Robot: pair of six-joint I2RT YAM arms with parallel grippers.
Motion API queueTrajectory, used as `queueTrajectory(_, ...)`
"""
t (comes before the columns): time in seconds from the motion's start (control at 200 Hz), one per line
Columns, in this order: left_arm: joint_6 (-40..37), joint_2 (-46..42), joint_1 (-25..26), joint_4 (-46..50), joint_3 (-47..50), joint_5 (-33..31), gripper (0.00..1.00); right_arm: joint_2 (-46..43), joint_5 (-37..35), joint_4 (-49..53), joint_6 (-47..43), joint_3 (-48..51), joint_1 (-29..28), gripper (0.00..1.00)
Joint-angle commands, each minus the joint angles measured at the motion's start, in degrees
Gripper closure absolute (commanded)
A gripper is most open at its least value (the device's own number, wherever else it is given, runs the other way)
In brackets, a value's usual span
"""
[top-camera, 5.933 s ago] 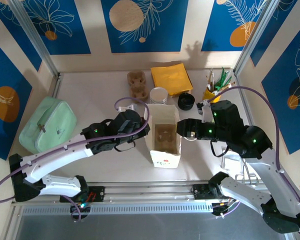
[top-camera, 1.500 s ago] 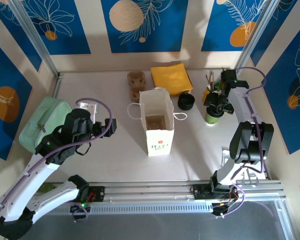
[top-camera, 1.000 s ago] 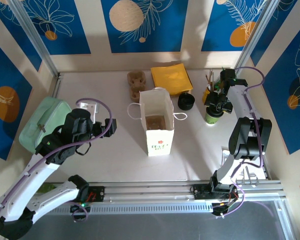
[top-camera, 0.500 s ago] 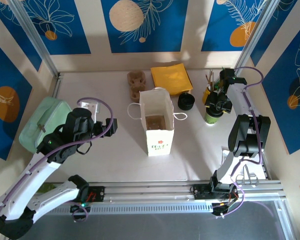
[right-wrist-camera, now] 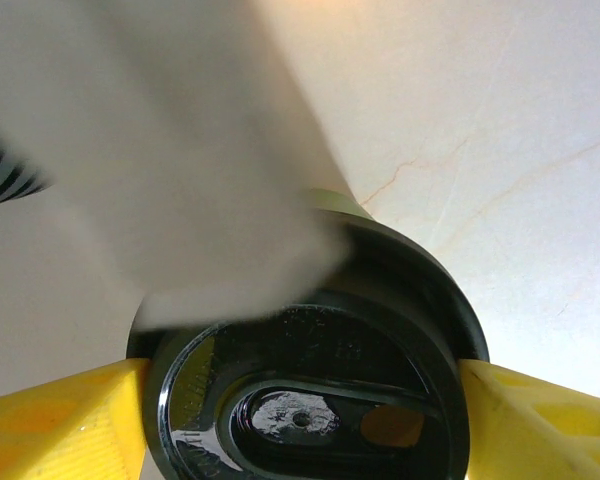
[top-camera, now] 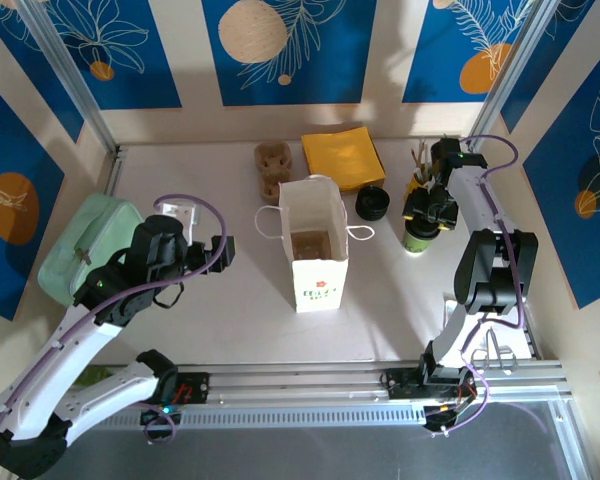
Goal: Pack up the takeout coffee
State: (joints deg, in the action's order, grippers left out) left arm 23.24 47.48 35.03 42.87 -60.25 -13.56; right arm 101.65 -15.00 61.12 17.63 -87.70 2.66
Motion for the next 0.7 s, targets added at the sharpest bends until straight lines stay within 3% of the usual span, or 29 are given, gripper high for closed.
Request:
queueTrajectory(0.0,-1.7,0.1,-0.7,0.0,-0.4,0.5,0.01,-3.0,2.4,2.6,1.3,1.5,-1.1,0.25)
queueTrajectory(0.695,-1.4,-2.2,-0.9,1.8,-0.2,0.3,0.01,-8.7,0.6,4.4,3.2,6.8,-10.2,0.24)
